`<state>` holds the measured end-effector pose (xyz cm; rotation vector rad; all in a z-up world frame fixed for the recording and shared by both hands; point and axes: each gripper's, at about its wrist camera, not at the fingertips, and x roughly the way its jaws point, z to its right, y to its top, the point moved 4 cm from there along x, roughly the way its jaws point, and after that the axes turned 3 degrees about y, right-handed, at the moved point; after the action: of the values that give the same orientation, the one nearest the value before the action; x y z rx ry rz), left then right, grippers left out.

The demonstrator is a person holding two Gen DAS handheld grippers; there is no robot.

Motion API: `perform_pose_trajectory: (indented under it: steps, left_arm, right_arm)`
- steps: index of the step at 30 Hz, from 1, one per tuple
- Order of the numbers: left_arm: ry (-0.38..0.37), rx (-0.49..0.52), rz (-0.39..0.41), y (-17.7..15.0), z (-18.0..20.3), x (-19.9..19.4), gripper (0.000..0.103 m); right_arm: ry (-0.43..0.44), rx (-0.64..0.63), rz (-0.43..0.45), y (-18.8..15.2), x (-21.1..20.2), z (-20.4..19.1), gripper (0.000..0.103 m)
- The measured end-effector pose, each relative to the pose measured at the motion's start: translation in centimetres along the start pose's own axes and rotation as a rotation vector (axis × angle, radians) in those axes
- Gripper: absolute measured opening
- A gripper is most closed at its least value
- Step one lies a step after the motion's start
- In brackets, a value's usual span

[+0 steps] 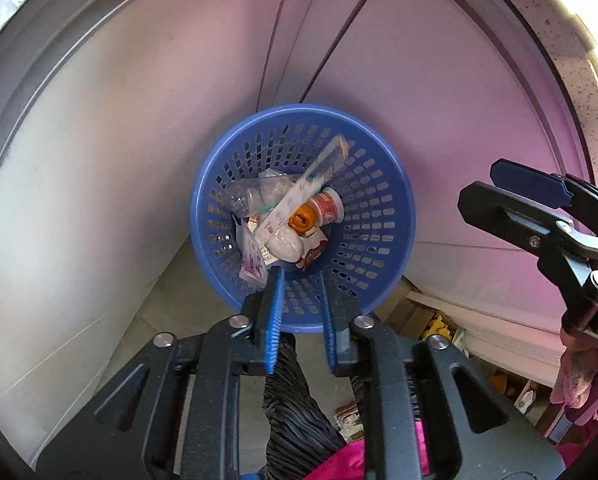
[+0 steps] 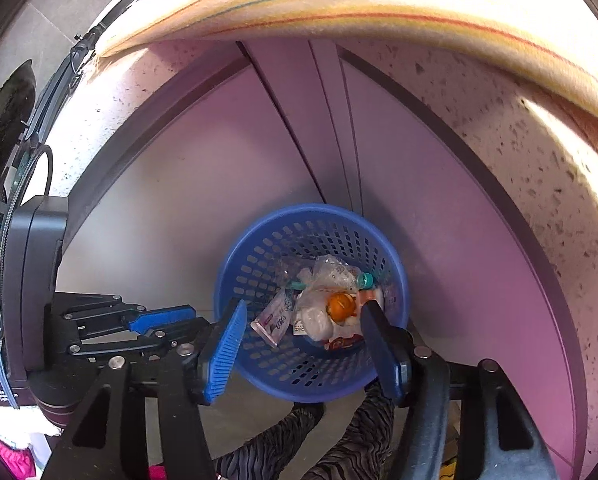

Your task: Collect trash

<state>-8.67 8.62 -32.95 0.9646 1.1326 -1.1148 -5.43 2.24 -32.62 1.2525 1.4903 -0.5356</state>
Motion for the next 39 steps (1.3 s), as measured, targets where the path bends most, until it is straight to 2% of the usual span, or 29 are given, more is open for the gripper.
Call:
perform_pose_trajectory:
  steps: [10, 15, 17, 19, 26, 30, 33, 39]
  left_arm:
    - [0.013, 0.007, 0.04, -0.1, -0.4, -2.0, 0.019]
    - [0.017, 0.009, 0.079, 0.0, -0.4, -3.8, 0.02]
    - [0.021, 0.015, 0.098, -0.1, -0.3, -4.6, 0.023]
    - [0.026, 0.022, 0.121, -0.1, -0.1, -5.6, 0.03]
    - [0.041, 0.032, 0.195, -0.1, 0.4, -8.9, 0.031]
    - [0.058, 0.038, 0.248, -0.1, 1.1, -11.1, 0.047]
    - [0.052, 0.035, 0.282, 0.1, 1.7, -12.7, 0.049]
    - [0.071, 0.045, 0.377, 1.2, 3.0, -16.6, 0.061]
  right_arm:
    - [0.011, -0.014, 0.02, 0.4, -1.1, -0.5, 0.062]
    - [0.025, -0.026, 0.048, 0.8, -3.1, -0.9, 0.062]
    - [0.027, -0.035, 0.061, 0.8, -3.8, -1.0, 0.062]
    - [0.03, -0.039, 0.072, 0.9, -4.3, -1.4, 0.062]
    - [0.05, -0.056, 0.121, 1.1, -7.7, -2.2, 0.063]
    - [0.059, -0.067, 0.158, 1.3, -9.8, -2.4, 0.066]
    - [0.06, -0.075, 0.186, 1.3, -11.5, -2.6, 0.066]
    - [0.058, -0.07, 0.262, 1.6, -15.1, -2.3, 0.07]
